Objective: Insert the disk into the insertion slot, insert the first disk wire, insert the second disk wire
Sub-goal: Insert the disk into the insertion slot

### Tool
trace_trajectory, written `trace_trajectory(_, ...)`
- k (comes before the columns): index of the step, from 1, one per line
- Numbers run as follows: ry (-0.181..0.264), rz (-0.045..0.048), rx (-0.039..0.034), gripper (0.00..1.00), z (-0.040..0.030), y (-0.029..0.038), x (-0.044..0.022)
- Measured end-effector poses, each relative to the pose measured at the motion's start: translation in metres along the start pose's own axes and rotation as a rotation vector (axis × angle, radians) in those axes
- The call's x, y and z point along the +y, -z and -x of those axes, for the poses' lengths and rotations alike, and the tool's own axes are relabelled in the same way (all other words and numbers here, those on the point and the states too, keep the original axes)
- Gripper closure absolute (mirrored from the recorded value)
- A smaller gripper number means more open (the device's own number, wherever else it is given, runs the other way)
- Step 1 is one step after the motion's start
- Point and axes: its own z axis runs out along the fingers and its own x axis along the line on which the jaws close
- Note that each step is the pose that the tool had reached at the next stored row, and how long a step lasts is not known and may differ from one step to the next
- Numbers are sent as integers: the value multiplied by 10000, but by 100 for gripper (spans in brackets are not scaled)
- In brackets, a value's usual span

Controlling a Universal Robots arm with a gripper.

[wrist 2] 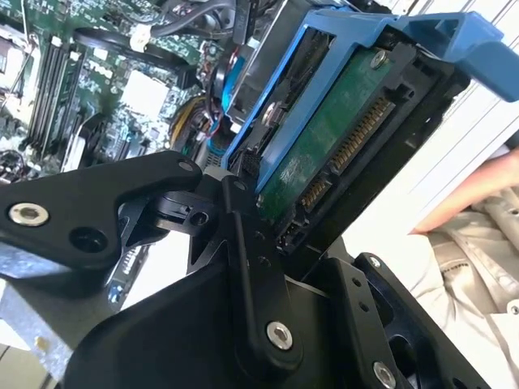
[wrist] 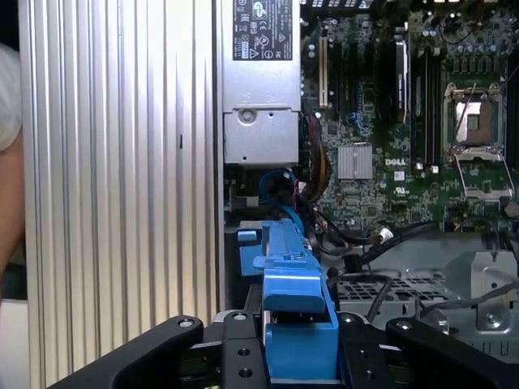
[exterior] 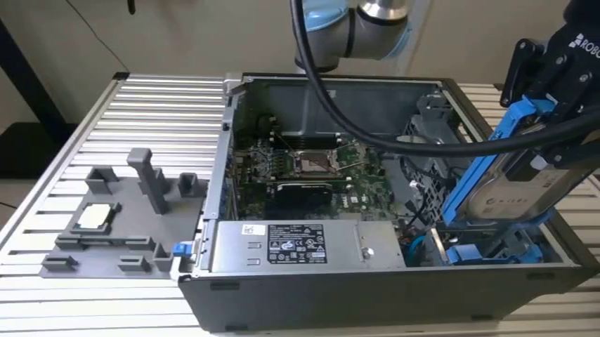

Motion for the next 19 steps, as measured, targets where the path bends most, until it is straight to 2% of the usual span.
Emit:
trace_trajectory(6, 0, 2, 0, 67, 2, -79, -39)
trace_trajectory(14, 0, 35, 1, 67, 11, -172, -134)
trace_trajectory(19, 0, 51, 2, 67, 16, -249, -171)
